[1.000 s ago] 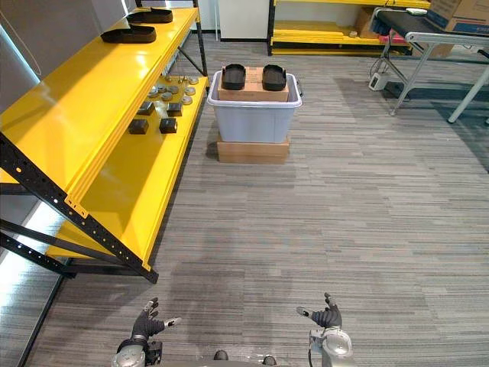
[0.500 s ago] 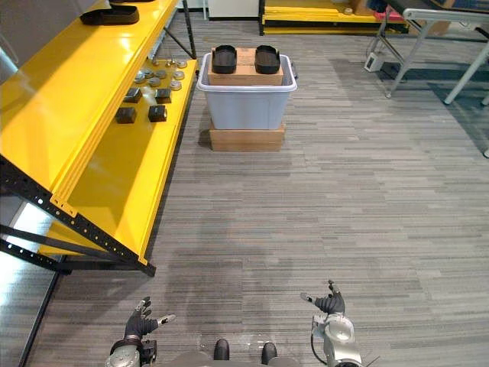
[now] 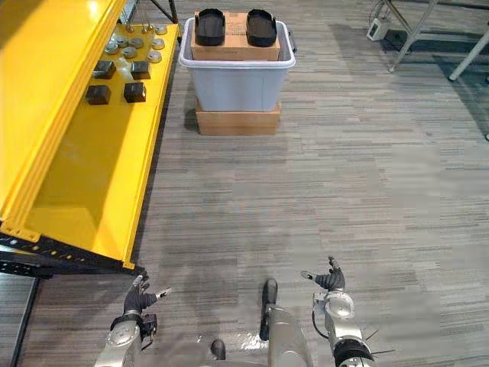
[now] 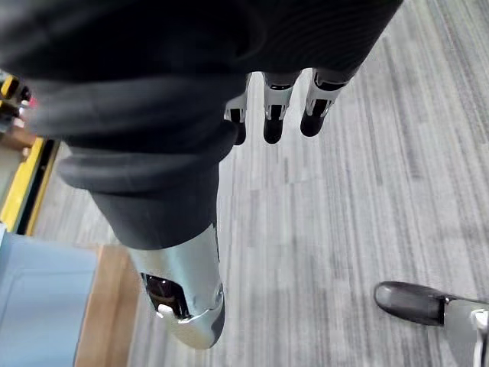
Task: Walk over and take plastic housings, then place them on the shelf
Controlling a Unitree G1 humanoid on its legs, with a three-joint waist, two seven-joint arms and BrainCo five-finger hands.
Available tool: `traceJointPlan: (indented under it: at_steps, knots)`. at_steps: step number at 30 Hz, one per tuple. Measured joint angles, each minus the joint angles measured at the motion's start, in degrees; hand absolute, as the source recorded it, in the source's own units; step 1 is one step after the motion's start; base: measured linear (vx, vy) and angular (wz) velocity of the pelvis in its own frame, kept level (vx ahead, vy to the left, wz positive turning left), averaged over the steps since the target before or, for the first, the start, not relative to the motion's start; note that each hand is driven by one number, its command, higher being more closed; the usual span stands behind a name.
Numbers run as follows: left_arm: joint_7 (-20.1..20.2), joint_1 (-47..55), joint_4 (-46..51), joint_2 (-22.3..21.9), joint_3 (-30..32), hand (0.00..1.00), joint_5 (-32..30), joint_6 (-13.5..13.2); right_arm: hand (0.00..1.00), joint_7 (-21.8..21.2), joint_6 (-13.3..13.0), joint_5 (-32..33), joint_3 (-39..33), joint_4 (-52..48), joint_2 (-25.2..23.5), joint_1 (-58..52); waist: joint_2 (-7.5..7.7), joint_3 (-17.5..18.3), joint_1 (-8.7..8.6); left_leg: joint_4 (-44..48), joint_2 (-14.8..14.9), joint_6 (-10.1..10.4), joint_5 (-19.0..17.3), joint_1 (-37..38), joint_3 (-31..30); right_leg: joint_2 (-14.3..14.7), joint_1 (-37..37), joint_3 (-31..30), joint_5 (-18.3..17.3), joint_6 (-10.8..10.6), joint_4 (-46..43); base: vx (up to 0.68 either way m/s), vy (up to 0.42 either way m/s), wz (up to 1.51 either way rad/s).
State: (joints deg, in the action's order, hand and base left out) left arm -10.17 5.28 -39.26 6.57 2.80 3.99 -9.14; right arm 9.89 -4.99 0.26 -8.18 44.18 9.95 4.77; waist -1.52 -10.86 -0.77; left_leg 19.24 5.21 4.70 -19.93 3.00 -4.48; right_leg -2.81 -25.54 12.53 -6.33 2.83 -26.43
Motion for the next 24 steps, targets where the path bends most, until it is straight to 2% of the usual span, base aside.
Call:
traceJointPlan:
  at_steps: [2,3,4,6,7,8,10,11,12,13,14,15,16,17,18,19,20,21,23,24]
  knots:
    - [0.07,0.53,-0.27,-0.69,0.13,0.0,0.0,0.05,0.0,-0.04,0.0,-0.21,0.28,-0.02,0.09,0.0,-0.66,-0.13,0.19,12.78,1.41,4.08,3.0,-4.21,-0.18,1.93,4.11,0.8,-1.81,1.26,2.11,0.51,-0.299,0.17]
    - [0.16,1.03,-0.97,-1.04,0.13,0.0,0.0,0.06,0.0,-0.01,-0.01,-0.15,0.95,-0.01,0.18,-0.02,-1.2,-0.29,0.22,25.12,3.44,4.3,4.76,-8.54,0.71,3.87,9.48,1.44,-2.3,1.78,6.19,0.48,-0.245,0.18]
    - [0.16,1.35,-1.35,-1.07,0.2,0.0,0.02,0.08,0.0,-0.03,-0.17,-0.04,1.63,0.04,0.17,-0.3,-1.08,-0.52,0.44,34.96,5.03,2.48,3.81,-12.35,3.13,5.39,15.04,1.55,-2.28,2.19,10.52,0.57,-0.277,0.13]
    - [0.16,1.53,-1.23,-1.22,0.2,0.0,0.07,0.07,0.0,-0.01,-0.36,0.58,1.76,0.1,0.35,-0.56,-0.61,-0.62,1.78,39.66,4.83,-0.01,2.36,-18.31,5.99,6.31,21.3,1.14,-1.98,2.69,16.19,0.38,-0.146,-0.05]
    - [0.16,1.53,-1.18,-1.27,0.2,0.0,0.04,0.07,0.0,-0.02,-0.36,0.91,1.76,0.14,0.48,-0.51,-0.59,-0.6,1.86,39.09,4.27,-0.34,2.13,-20.43,6.47,6.45,23.02,1.1,-1.73,2.82,17.94,0.43,-0.117,-0.06]
    - [0.16,1.52,-0.94,-1.34,0.24,0.0,0.05,0.07,0.0,-0.04,-0.35,1.43,1.65,0.28,0.59,-0.34,-0.52,-0.64,1.98,35.02,2.32,-1.0,1.54,-24.0,7.19,6.46,25.72,0.9,-1.51,2.65,20.66,0.43,-0.067,-0.13]
    - [0.17,1.36,-0.74,-1.9,0.88,0.0,0.08,0.11,0.0,-0.02,-0.38,1.5,1.03,0.88,0.39,0.02,-0.27,-0.84,3.41,23.32,-0.93,-1.08,1.82,-27.49,8.66,5.77,28.72,-0.26,-1.58,2.55,23.13,0.44,-0.015,-0.25]
    - [0.21,0.94,-0.74,-2.43,1.38,0.0,0.09,0.1,0.0,-0.01,-0.43,1.51,0.42,1.67,0.09,0.32,0.21,-1.34,4.16,13.02,-3.8,-1.18,3.88,-28.96,8.68,4.77,31.03,-0.44,-1.85,2.15,24.89,0.45,0.033,-0.22]
    - [0.23,0.71,-0.67,-3.11,1.39,0.0,0.08,0.06,0.0,0.02,-0.44,1.54,-0.48,1.77,-0.39,0.19,0.24,-1.68,5.07,1.09,-5.47,-0.41,9.2,-29.76,8.48,4.21,33.44,-0.67,-2.44,1.25,26.57,0.45,0.044,-0.19]
    - [0.24,0.82,-0.68,-3.52,1.33,0.0,0.08,0.05,0.0,0.05,-0.45,1.59,-0.46,1.77,-0.41,0.15,0.03,-1.67,5.3,-3.02,-5.39,0.37,10.78,-30.39,8.38,4.59,34.35,-0.94,-2.89,0.53,27.24,0.54,0.116,-0.35]
    - [0.26,1.0,-1.1,-4.08,1.29,0.0,0.07,0.05,0.0,0.08,-0.88,1.7,-0.38,2.22,-0.37,0.21,-1.01,-1.42,6.25,-7.2,-4.72,0.99,11.64,-31.95,8.33,5.14,36.35,-1.96,-5.5,-0.97,28.16,0.58,0.187,-0.38]
    - [0.27,1.05,-2.21,-4.03,1.43,0.0,0.09,0.4,0.0,0.01,-0.83,1.89,-0.23,2.79,-1.18,-0.14,-0.98,-1.16,6.56,-5.85,-4.49,-2.43,18.56,-32.22,8.6,4.76,39.02,-2.4,-7.45,-2.11,28.45,0.48,0.172,-0.34]
    - [0.25,1.73,-1.99,-3.93,1.78,0.0,0.09,0.48,0.0,0.0,-0.82,1.91,-0.24,2.56,-2.01,-0.56,-0.02,-0.67,6.79,-5.12,-5.17,-4.03,20.53,-32.14,9.6,3.7,39.57,-2.62,-8.46,-2.79,28.16,0.46,0.14,-0.13]
    - [0.22,2.13,-1.43,-4.18,1.92,0.0,0.1,0.47,0.0,-0.01,-0.87,1.89,-0.22,1.88,-2.94,-1.14,1.31,-0.05,6.8,-3.79,-5.84,-6.35,22.18,-32.57,11.0,2.29,39.22,-2.71,-9.51,-3.85,26.43,0.63,0.165,-0.12]
    - [0.31,2.11,-1.25,-4.72,1.75,0.0,0.09,0.55,0.0,-0.07,-0.94,1.87,-0.27,1.83,-3.76,-1.99,2.4,0.17,6.78,-0.67,-6.04,-8.06,22.17,-32.59,13.21,0.19,37.83,-3.4,-10.48,-5.52,20.14,0.76,0.201,-0.1]
    - [0.32,2.15,-1.32,-4.82,1.59,0.0,0.08,0.62,0.0,-0.07,-0.94,1.87,-0.35,1.84,-4.07,-2.25,2.68,0.31,6.86,0.48,-6.53,-9.61,20.86,-32.2,13.36,-0.62,36.61,-3.62,-10.73,-5.93,15.99,0.78,0.22,-0.04]
    - [0.44,2.01,-1.41,-4.57,1.21,0.0,0.06,1.1,0.0,-0.13,-0.92,1.88,-0.52,1.88,-4.59,-2.98,3.34,0.33,6.26,1.79,-7.77,-10.34,17.83,-30.06,13.46,-2.31,33.02,-4.8,-9.93,-7.36,3.72,0.63,0.189,0.13]
    - [0.76,1.93,-1.48,-4.14,1.17,0.0,0.05,1.35,0.0,-0.14,-0.91,1.88,-0.73,1.86,-5.18,-3.85,3.6,0.36,5.94,2.41,-8.78,-11.58,15.67,-26.75,13.34,-4.27,28.45,-6.29,-6.33,-11.99,-10.19,0.63,0.187,0.15]
    - [1.25,1.51,-1.5,-3.91,1.18,0.0,0.04,1.37,0.0,-0.25,-0.89,1.87,-0.66,1.9,-5.63,-4.9,3.58,0.37,5.45,3.36,-9.47,-12.19,12.32,-22.04,13.07,-5.86,23.14,-7.51,-5.3,-12.4,-25.73,0.61,0.168,0.16]
    - [1.23,1.41,-1.33,-3.45,1.27,0.0,0.04,1.38,0.0,-0.28,-0.86,1.82,-0.24,1.87,-6.06,-5.3,3.52,0.34,4.65,2.85,-9.63,-12.27,10.34,-17.59,12.43,-6.71,19.38,-6.84,-5.93,-11.18,-33.03,0.68,0.172,0.18]
